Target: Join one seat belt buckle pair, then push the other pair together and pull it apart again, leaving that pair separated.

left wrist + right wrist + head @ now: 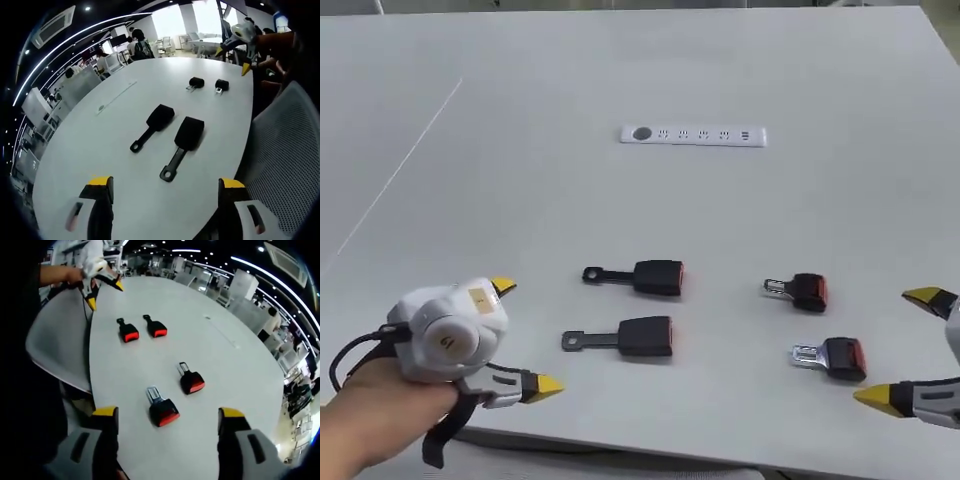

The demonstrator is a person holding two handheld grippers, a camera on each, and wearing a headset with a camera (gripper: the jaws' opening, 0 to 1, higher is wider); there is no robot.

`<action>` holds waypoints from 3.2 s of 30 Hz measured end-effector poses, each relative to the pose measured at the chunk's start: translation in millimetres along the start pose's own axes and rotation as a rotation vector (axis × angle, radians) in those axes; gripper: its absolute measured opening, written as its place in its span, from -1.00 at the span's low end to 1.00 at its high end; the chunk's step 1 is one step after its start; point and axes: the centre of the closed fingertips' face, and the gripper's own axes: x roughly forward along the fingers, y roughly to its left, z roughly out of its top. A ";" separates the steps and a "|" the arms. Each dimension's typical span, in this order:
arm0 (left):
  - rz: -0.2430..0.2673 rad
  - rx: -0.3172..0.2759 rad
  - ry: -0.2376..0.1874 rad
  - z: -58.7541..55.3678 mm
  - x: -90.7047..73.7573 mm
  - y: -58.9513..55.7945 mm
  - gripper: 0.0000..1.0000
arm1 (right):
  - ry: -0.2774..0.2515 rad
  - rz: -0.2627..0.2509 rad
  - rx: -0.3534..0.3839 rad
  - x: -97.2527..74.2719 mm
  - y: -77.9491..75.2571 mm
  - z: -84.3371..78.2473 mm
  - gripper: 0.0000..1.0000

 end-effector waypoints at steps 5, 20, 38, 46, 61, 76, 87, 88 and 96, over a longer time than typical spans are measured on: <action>-0.037 0.025 0.001 6.3 5.6 -6.6 0.71 | 0.001 0.014 -0.012 3.4 3.8 0.4 0.65; -0.193 0.123 0.026 15.4 33.8 -36.1 0.41 | 0.038 0.049 -0.122 9.5 6.3 -4.0 0.42; -0.292 0.250 0.047 32.3 81.0 -49.8 0.13 | 0.103 0.195 -0.211 39.3 12.9 -27.2 -0.08; -0.342 0.308 0.075 37.8 102.2 -55.8 0.00 | 0.126 0.254 -0.211 52.1 8.5 -32.0 -0.17; -0.407 0.356 0.139 37.0 124.1 -56.0 -0.17 | 0.201 0.335 -0.240 72.0 9.5 -47.0 -0.27; -0.475 0.384 0.165 38.5 125.8 -60.8 -0.34 | 0.223 0.393 -0.250 75.6 11.1 -49.5 -0.32; -0.482 0.439 0.203 37.7 125.8 -64.0 -0.34 | 0.231 0.397 -0.259 75.5 10.3 -49.8 -0.32; -0.486 0.441 0.195 37.8 125.7 -63.9 -0.34 | 0.231 0.396 -0.254 75.5 10.3 -49.5 -0.32; -0.485 0.431 0.191 37.5 125.9 -63.3 -0.34 | 0.249 0.383 -0.249 78.6 10.2 -46.2 -0.32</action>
